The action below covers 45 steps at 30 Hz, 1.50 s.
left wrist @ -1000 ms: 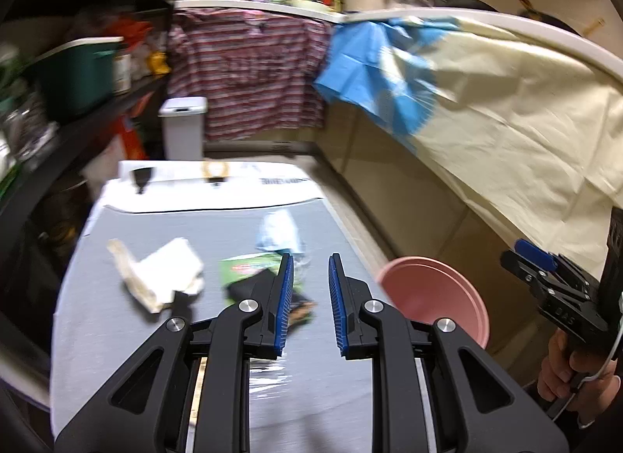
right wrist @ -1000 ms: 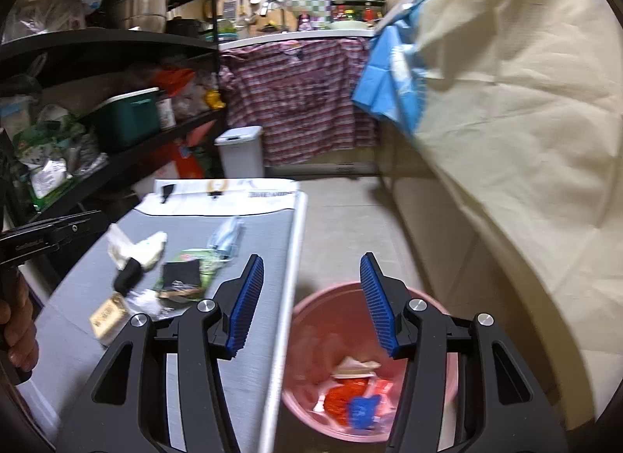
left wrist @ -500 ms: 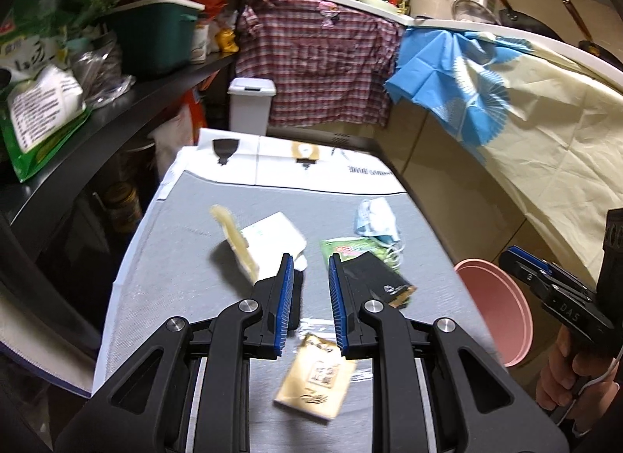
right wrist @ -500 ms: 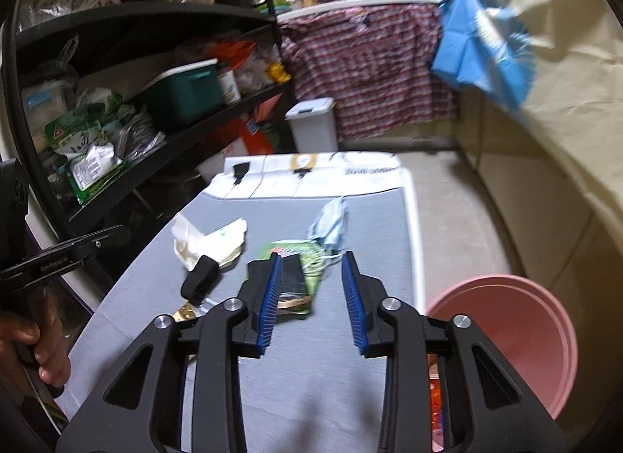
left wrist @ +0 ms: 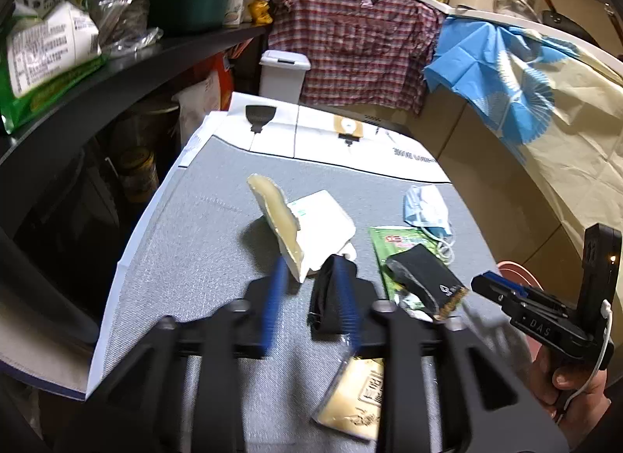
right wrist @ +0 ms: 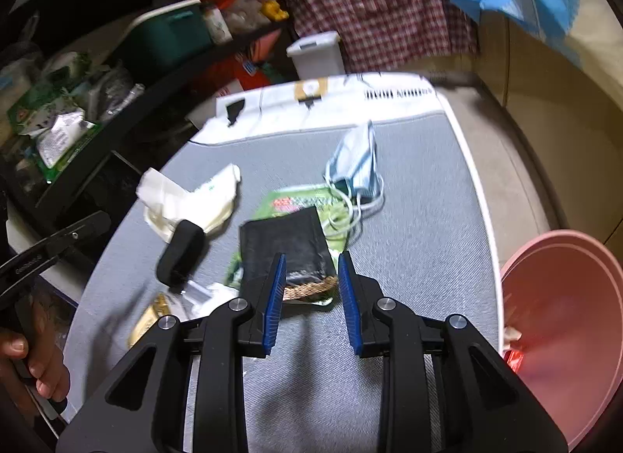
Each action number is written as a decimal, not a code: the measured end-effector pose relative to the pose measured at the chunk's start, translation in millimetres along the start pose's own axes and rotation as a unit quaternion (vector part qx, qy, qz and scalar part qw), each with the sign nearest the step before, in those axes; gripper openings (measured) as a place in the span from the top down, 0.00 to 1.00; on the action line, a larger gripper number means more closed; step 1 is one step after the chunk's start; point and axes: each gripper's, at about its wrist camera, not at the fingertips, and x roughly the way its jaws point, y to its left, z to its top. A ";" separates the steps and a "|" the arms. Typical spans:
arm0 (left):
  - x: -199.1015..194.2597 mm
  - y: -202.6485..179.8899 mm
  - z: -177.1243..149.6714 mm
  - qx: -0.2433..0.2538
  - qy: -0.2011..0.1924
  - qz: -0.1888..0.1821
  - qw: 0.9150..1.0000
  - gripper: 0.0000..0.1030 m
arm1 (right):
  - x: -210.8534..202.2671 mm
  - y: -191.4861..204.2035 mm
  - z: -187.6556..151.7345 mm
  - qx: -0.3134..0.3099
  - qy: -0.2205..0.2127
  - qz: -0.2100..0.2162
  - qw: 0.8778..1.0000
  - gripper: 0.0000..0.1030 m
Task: Collect trash
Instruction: 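Move both tools back to the table toward the black pouch, then close the right tool on the black pouch while the left tool grasps the cream paper wrapper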
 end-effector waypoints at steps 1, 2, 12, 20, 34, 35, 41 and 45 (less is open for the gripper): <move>3.8 1.2 -0.1 -0.003 0.001 0.002 1.000 0.56 | 4.5 -1.6 0.2 0.003 0.006 0.001 1.000 0.72; 6.5 1.7 -0.2 -0.005 0.003 0.001 1.000 0.56 | 8.0 -3.3 0.0 0.006 0.010 0.001 1.000 0.72; 36.7 -2.4 0.2 -0.006 0.024 0.003 1.000 0.54 | 27.2 -16.3 -1.7 0.037 0.038 0.027 0.998 0.77; 41.3 -0.6 -0.1 -0.004 0.027 0.019 0.999 0.70 | 26.0 -12.9 -4.6 0.028 0.044 0.040 0.998 0.96; 25.2 2.4 1.3 -0.010 0.018 0.031 0.999 1.00 | -1.6 -1.7 0.1 -0.003 0.004 0.011 1.000 0.95; 22.5 3.7 1.6 -0.014 0.013 0.032 0.999 0.99 | 0.0 -2.8 -0.1 0.002 0.008 0.012 1.000 0.95; 22.7 6.5 1.5 -0.028 0.008 0.032 0.999 0.63 | 8.3 -9.8 -4.2 0.033 0.026 0.032 0.999 0.91; 27.9 3.3 3.2 -0.030 0.006 0.025 0.999 0.62 | 11.3 -11.7 -5.8 0.048 0.028 0.042 0.998 0.72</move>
